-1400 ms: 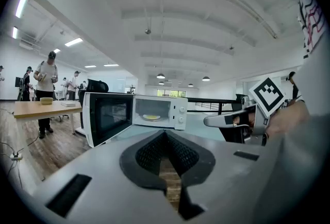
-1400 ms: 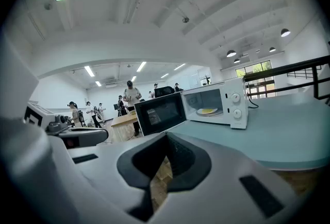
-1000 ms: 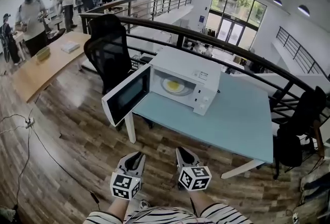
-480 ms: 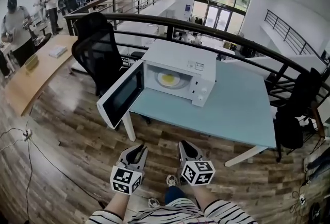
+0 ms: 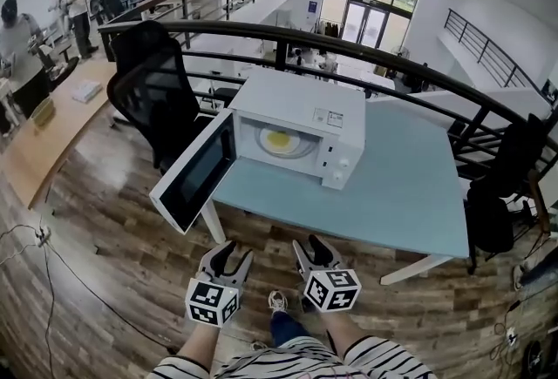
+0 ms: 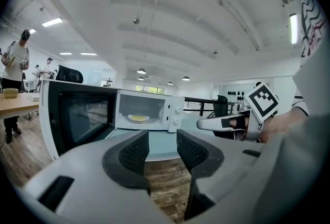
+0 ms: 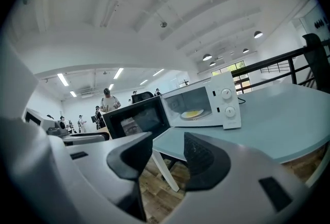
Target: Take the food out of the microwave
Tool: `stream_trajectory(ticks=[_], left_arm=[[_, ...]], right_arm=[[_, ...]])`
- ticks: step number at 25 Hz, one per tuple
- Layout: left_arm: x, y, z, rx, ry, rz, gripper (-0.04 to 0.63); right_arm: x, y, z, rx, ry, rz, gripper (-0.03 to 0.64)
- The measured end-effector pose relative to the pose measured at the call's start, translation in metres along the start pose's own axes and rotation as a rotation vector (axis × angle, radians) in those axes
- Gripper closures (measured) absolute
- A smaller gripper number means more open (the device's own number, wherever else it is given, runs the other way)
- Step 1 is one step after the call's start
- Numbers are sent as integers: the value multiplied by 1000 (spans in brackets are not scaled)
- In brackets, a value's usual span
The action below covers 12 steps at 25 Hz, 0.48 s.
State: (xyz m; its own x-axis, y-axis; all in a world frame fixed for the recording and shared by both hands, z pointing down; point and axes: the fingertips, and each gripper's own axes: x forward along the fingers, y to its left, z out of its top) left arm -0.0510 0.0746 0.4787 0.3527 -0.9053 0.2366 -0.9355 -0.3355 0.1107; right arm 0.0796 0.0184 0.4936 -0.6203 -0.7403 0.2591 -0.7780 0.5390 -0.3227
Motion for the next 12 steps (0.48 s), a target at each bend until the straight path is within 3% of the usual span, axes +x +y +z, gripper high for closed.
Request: stream_trajectory(ticks=[12], left_arm=[[100, 40, 22, -10, 34, -1, 448]], right_arm=[[79, -53, 35, 29, 8, 10, 433]])
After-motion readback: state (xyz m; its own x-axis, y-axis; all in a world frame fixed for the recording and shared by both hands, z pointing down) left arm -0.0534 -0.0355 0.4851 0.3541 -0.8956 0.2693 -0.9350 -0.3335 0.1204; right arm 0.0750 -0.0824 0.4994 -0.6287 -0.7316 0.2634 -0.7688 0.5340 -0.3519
